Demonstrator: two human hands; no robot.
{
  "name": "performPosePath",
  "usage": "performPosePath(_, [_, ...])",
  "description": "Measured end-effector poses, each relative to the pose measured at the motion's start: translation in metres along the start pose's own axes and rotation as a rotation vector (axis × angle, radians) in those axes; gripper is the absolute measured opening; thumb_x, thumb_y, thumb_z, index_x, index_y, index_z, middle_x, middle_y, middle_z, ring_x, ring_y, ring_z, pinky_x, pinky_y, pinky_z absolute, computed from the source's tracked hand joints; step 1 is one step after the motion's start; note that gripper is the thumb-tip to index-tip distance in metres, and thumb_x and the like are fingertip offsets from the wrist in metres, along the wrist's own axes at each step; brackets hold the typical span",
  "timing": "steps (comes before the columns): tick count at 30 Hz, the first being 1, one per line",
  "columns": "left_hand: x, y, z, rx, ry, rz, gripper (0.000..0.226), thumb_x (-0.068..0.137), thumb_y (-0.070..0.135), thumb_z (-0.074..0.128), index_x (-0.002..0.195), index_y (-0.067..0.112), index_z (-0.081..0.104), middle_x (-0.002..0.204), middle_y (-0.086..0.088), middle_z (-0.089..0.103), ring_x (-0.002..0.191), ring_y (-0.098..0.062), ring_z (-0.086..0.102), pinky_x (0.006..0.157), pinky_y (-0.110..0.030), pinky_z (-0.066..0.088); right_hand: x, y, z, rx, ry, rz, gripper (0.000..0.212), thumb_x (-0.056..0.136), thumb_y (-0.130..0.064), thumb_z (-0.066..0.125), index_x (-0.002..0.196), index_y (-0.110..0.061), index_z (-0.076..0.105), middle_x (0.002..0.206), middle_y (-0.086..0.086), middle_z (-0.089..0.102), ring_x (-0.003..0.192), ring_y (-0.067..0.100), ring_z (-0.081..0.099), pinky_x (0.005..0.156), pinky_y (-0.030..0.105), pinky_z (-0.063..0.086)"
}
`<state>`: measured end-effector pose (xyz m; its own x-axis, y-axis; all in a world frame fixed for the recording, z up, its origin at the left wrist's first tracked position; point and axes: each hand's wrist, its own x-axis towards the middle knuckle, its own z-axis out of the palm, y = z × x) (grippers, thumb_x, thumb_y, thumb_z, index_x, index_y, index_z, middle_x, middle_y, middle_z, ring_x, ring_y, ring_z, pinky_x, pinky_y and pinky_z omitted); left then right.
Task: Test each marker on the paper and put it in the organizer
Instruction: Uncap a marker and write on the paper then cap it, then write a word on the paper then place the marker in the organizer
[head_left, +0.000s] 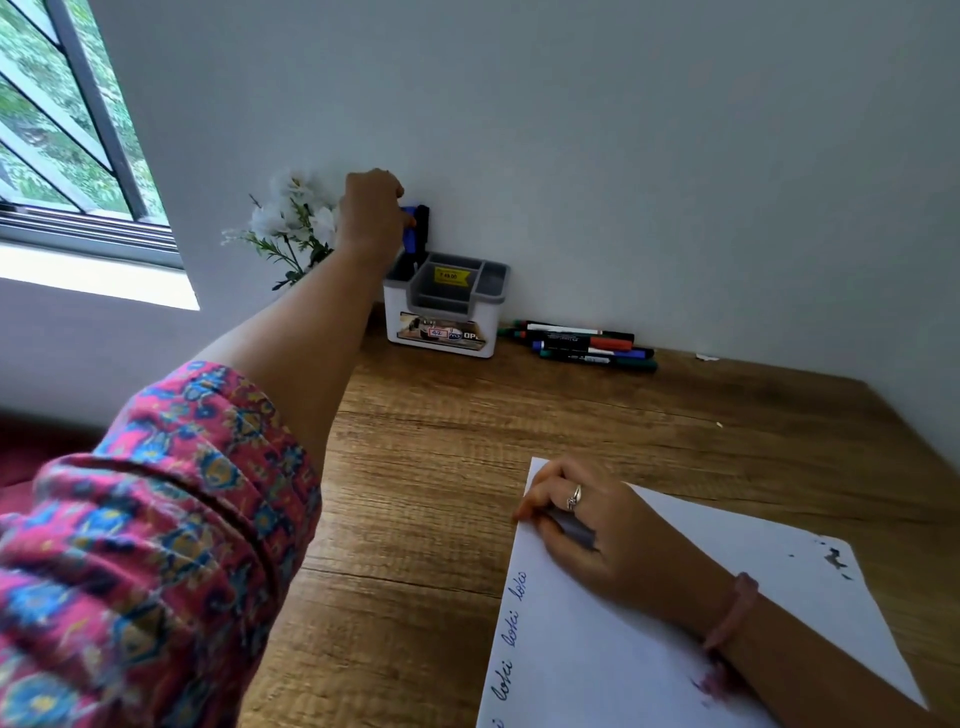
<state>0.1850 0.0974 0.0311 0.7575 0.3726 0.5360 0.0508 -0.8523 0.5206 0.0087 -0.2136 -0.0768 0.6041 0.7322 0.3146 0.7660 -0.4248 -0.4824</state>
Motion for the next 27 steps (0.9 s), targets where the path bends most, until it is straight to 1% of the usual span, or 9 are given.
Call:
performPosePath(2, [-0.004, 0.007, -0.005, -0.038, 0.030, 0.009, 0.041, 0.084, 0.015, 0.069, 0.120, -0.001, 0.057, 0.117, -0.018, 0.062, 0.105, -0.026, 0.061, 0.083, -0.020, 0.044, 0.000, 0.000, 0.000, 0.000, 0.001, -0.004, 0.019, 0.089, -0.027, 0.047, 0.098, -0.029, 0.064, 0.100, -0.016, 0.053, 0.098, 0.005, 0.053, 0.086, 0.014, 0.039])
performPosePath(3, [-0.009, 0.015, -0.009, -0.066, 0.064, 0.028, 0.043, 0.086, 0.017, 0.067, 0.124, 0.000, 0.054, 0.121, -0.017, 0.059, 0.107, -0.026, 0.060, 0.087, -0.021, 0.044, 0.000, 0.000, 0.000, 0.000, 0.002, -0.006, 0.019, 0.089, -0.027, 0.047, 0.098, -0.029, 0.064, 0.100, -0.016, 0.053, 0.098, 0.004, 0.052, 0.086, 0.013, 0.038])
performPosePath(5, [-0.023, 0.035, -0.013, -0.099, 0.126, 0.113, 0.047, 0.089, 0.016, 0.062, 0.130, 0.003, 0.044, 0.128, -0.017, 0.049, 0.111, -0.028, 0.056, 0.097, -0.032, 0.045, 0.000, 0.000, 0.000, -0.005, 0.003, -0.006, 0.019, 0.089, -0.027, 0.047, 0.099, -0.028, 0.064, 0.100, -0.015, 0.053, 0.099, 0.004, 0.052, 0.086, 0.012, 0.037])
performPosePath(7, [-0.042, 0.056, -0.011, -0.095, 0.114, 0.236, 0.043, 0.092, 0.016, 0.056, 0.130, 0.004, 0.041, 0.128, -0.015, 0.045, 0.107, -0.027, 0.058, 0.096, -0.034, 0.047, 0.000, 0.000, 0.000, -0.006, 0.003, -0.003, 0.018, 0.090, -0.026, 0.048, 0.099, -0.027, 0.064, 0.100, -0.014, 0.054, 0.098, 0.005, 0.051, 0.086, 0.012, 0.038])
performPosePath(11, [-0.081, 0.084, 0.018, -0.141, -0.002, 0.376, 0.035, 0.091, 0.017, 0.052, 0.124, 0.006, 0.047, 0.120, -0.013, 0.047, 0.097, -0.025, 0.060, 0.084, -0.037, 0.051, -0.001, -0.002, -0.001, -0.003, 0.009, -0.005, 0.016, 0.090, -0.018, 0.052, 0.099, -0.024, 0.064, 0.100, -0.010, 0.055, 0.097, 0.005, 0.051, 0.085, 0.014, 0.039])
performPosePath(15, [-0.109, 0.101, 0.052, -0.140, -0.177, 0.431, 0.026, 0.091, 0.015, 0.052, 0.114, 0.006, 0.056, 0.114, -0.013, 0.050, 0.094, -0.025, 0.059, 0.086, -0.037, 0.050, 0.000, -0.001, -0.001, -0.022, 0.014, -0.020, 0.017, 0.089, -0.014, 0.054, 0.100, -0.019, 0.066, 0.101, -0.002, 0.057, 0.094, 0.006, 0.050, 0.083, 0.016, 0.040])
performPosePath(18, [-0.117, 0.102, 0.073, -0.036, -0.347, 0.451, 0.024, 0.091, 0.015, 0.052, 0.110, 0.004, 0.062, 0.112, -0.014, 0.055, 0.100, -0.025, 0.056, 0.088, -0.034, 0.047, 0.000, 0.000, 0.000, -0.032, 0.008, -0.021, 0.017, 0.089, -0.014, 0.054, 0.101, -0.017, 0.065, 0.102, 0.000, 0.056, 0.093, 0.006, 0.048, 0.082, 0.012, 0.038])
performPosePath(21, [-0.123, 0.101, 0.088, 0.090, -0.463, 0.480, 0.029, 0.093, 0.018, 0.048, 0.113, 0.003, 0.062, 0.111, -0.017, 0.055, 0.103, -0.031, 0.055, 0.087, -0.041, 0.048, 0.000, 0.002, 0.001, -0.039, 0.013, -0.037, 0.016, 0.088, -0.013, 0.055, 0.100, -0.017, 0.065, 0.101, 0.000, 0.056, 0.093, 0.008, 0.048, 0.082, 0.012, 0.036])
performPosePath(27, [-0.130, 0.102, 0.100, 0.340, -0.500, 0.536, 0.043, 0.096, 0.037, 0.044, 0.125, 0.006, 0.053, 0.121, -0.016, 0.049, 0.110, -0.032, 0.049, 0.087, -0.044, 0.044, 0.001, 0.005, 0.001, -0.048, 0.020, -0.060, 0.016, 0.086, -0.011, 0.055, 0.098, -0.011, 0.066, 0.099, 0.005, 0.057, 0.092, 0.015, 0.051, 0.083, 0.024, 0.041])
